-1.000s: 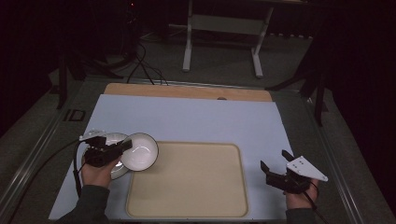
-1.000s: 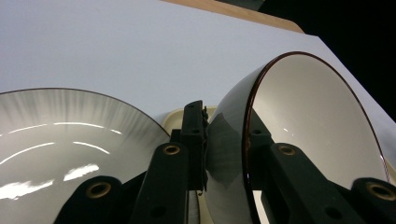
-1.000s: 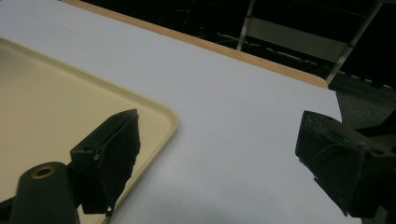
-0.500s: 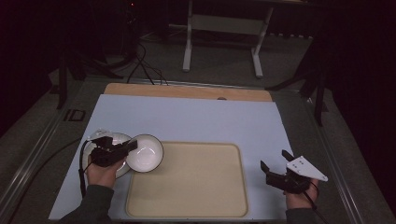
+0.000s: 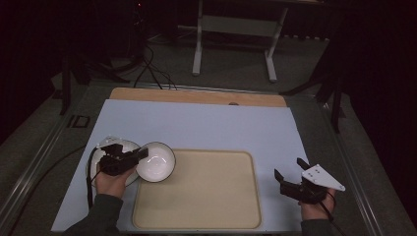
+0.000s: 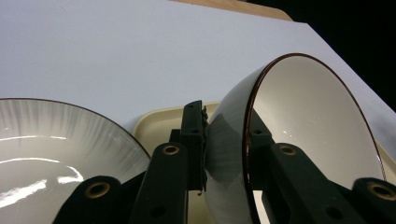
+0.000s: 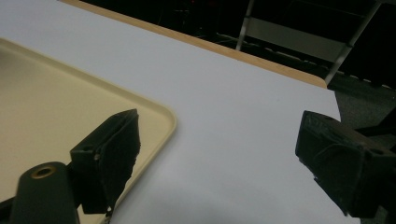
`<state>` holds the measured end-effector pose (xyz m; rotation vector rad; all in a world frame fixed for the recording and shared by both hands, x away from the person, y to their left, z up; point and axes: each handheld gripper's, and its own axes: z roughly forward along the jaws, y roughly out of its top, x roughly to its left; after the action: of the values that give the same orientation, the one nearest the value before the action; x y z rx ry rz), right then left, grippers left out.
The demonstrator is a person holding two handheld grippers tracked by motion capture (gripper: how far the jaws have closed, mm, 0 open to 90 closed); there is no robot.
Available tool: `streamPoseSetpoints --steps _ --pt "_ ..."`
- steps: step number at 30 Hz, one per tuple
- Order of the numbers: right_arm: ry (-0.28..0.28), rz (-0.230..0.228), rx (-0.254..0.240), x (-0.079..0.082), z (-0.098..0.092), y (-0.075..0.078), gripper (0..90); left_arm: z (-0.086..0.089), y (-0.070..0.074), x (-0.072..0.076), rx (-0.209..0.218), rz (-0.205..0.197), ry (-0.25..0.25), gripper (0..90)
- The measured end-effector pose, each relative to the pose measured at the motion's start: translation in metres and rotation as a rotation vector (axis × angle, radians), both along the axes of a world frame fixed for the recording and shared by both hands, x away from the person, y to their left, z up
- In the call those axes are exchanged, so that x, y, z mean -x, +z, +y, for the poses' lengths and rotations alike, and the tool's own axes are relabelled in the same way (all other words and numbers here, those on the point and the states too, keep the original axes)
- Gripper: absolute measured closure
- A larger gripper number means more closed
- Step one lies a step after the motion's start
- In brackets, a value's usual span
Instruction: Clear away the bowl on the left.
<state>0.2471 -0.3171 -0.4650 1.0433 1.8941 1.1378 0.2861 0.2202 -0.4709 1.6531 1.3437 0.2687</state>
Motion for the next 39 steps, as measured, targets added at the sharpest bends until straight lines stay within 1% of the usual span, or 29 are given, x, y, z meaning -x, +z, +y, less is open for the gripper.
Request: streamPoseSetpoints --steps 9,10,16,25,39 --pt "-0.001 -0.001 0.000 0.000 0.000 0.000 13.6 -0.006 0.000 -0.001 -0.001 -0.005 -0.011 76.9" --pt "-0.001 -0.001 0.000 0.000 0.000 0.000 13.6 -0.009 -0.001 -0.001 -0.007 -0.006 -0.021 76.9" --pt "0.000 -0.001 0.001 0.000 0.000 0.000 13.6 -0.016 -0.002 -0.002 -0.019 -0.004 -0.043 76.9" --pt "-0.001 -0.002 0.001 0.000 0.000 0.000 13.6 -0.025 -0.003 -0.003 -0.024 0.000 -0.068 76.9" --pt "-0.004 -0.004 0.000 0.001 -0.001 0.000 13.5 -0.046 -0.007 -0.003 -0.044 0.011 -0.129 76.9"
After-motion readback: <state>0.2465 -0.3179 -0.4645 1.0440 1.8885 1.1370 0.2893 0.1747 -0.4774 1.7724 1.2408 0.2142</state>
